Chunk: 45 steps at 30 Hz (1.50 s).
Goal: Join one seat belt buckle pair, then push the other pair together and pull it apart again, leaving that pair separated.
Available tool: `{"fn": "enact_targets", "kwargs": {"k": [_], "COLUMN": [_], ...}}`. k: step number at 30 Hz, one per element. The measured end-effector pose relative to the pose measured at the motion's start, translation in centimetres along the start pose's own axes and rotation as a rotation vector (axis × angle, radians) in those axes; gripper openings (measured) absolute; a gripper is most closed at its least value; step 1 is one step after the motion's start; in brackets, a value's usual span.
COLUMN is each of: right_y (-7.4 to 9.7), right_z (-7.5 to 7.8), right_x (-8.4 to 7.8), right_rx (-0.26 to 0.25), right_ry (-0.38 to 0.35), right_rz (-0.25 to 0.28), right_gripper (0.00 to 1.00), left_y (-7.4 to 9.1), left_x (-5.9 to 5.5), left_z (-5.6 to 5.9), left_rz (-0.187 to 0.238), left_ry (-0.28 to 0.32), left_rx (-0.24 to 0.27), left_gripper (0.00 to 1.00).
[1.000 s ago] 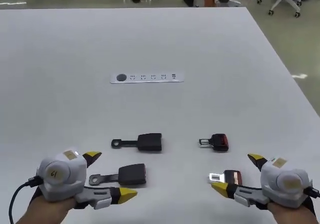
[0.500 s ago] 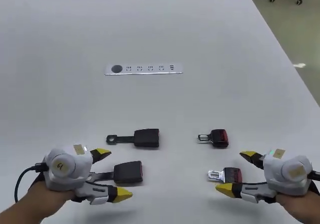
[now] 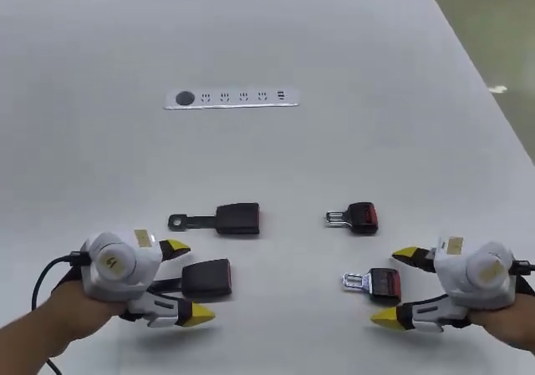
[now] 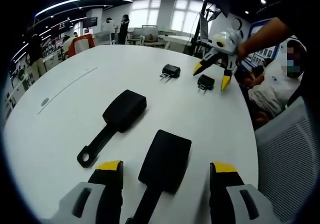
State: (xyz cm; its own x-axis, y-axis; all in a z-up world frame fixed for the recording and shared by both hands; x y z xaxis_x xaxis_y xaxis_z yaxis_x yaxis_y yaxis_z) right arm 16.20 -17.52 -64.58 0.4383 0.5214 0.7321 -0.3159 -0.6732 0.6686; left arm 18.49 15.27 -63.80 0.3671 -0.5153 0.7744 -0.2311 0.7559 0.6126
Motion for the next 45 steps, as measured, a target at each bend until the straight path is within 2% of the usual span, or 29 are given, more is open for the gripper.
{"fn": "enact_targets", "kwargs": {"k": [7, 8, 10, 13, 16, 17, 18, 19, 20, 23, 26, 31, 37, 45], "right_y": [0.0, -0.1, -0.1, -0.1, -0.2, -0.3, -0.3, -0.3, -0.4, -0.4, -0.5, -0.6, -0.7, -0.7], "right_z": [0.2, 0.4, 0.6, 0.9, 0.7, 0.7, 0.7, 0.6, 0.5, 0.6, 0.7, 0.4, 0.6, 0.8], "right_x": [-0.2, -0.3, -0.3, -0.3, -0.2, -0.2, -0.3, -0.2, -0.2, -0.2, -0.2, -0.1, 0.0, 0.0], "right_rx": [0.041, 0.044, 0.049, 0.054, 0.066, 0.074, 0.076, 0.082, 0.084, 0.090, 0.088, 0.093, 0.109, 0.126], "right_ry": [0.037, 0.039, 0.042, 0.050, 0.071, 0.088, 0.089, 0.104, 0.126, 0.147, 0.194, 0.231, 0.260, 0.288], "right_rz": [-0.036, -0.039, -0.035, -0.038, -0.051, -0.060, -0.061, -0.068, -0.077, -0.088, -0.108, -0.123, -0.152, -0.185], "right_gripper": [0.62, 0.60, 0.59, 0.55, 0.50, 0.49, 0.47, 0.45, 0.44, 0.42, 0.39, 0.34, 0.34, 0.33], "left_y": [-0.4, -0.5, -0.5, -0.7, -0.6, -0.5, -0.6, -0.6, -0.5, -0.4, -0.5, -0.7, -0.9, -1.0], "left_x": [-0.9, -0.7, -0.6, -0.3, -0.3, -0.5, -0.4, -0.3, -0.4, -0.5, -0.5, -0.6, -0.6, -0.6], "left_z": [0.1, 0.0, 0.1, 0.3, 0.4, 0.3, 0.6, 0.9, 0.6, 0.0, -0.4, -0.6, -1.1, -1.3], "left_rz": [-0.036, -0.024, -0.025, -0.020, -0.034, -0.063, -0.070, -0.074, -0.081, -0.114, -0.124, -0.160, -0.227, -0.255], "left_ry": [-0.033, -0.049, -0.040, -0.059, -0.078, -0.150, -0.170, -0.170, -0.178, -0.252, -0.266, -0.317, -0.385, -0.394], "left_rx": [-0.053, -0.057, -0.056, -0.073, -0.082, -0.095, -0.102, -0.100, -0.095, -0.103, -0.115, -0.159, -0.224, -0.230], "left_gripper": [0.62, 0.61, 0.60, 0.57, 0.52, 0.51, 0.50, 0.49, 0.46, 0.41, 0.36, 0.34, 0.33, 0.33]}}
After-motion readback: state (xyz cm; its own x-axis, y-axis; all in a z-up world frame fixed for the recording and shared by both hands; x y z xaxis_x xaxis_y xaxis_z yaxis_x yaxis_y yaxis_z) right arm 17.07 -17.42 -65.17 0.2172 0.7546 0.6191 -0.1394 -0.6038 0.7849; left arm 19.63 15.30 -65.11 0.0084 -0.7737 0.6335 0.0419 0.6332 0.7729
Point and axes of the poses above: the centre of the closed fingertips' face, and the gripper's own axes: y roughly backward along the fingers, z roughly to its right, x roughly out of its top, the point moved 5 cm from there along y, roughly backward along the fingers, and after that the axes turned 8 degrees about z, right-handed, at the moved point
